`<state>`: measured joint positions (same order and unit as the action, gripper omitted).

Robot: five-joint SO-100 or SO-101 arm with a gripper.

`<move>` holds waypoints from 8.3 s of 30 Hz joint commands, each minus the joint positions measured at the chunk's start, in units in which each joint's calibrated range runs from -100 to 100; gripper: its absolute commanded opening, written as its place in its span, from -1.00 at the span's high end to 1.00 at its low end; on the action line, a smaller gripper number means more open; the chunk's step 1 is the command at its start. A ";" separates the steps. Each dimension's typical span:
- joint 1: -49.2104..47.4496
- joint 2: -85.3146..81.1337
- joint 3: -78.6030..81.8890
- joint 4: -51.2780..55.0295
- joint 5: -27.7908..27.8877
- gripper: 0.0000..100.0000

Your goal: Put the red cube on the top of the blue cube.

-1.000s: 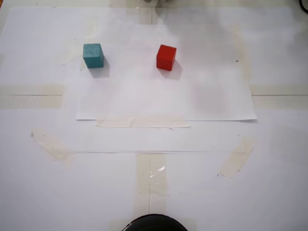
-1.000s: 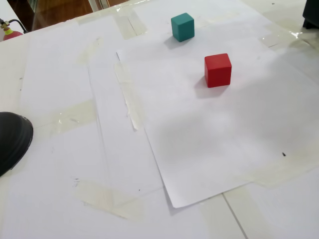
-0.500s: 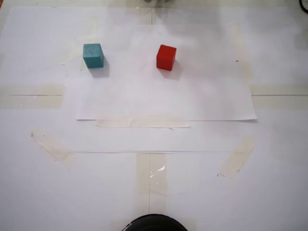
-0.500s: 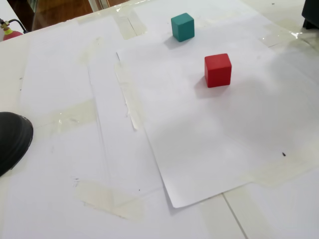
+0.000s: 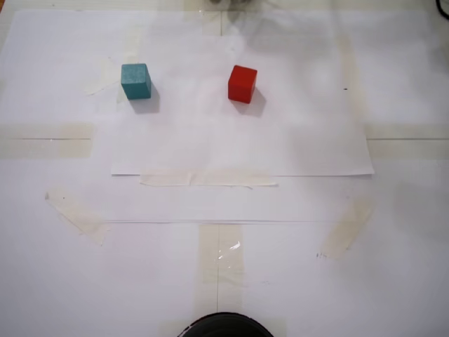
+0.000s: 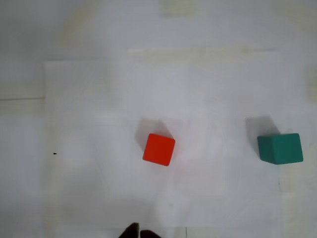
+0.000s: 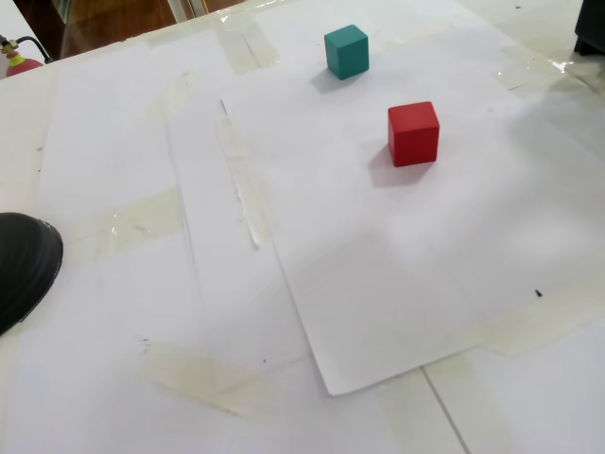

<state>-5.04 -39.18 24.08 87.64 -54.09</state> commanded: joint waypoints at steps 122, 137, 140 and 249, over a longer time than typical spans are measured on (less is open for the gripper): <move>-2.60 24.76 24.98 -45.36 -5.47 0.72; -2.37 23.90 25.62 -44.63 -4.74 0.85; -1.69 23.30 24.80 -42.92 -3.96 0.85; 30.10 37.46 -6.70 -25.96 23.05 0.86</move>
<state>24.20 -1.08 17.04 63.16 -30.99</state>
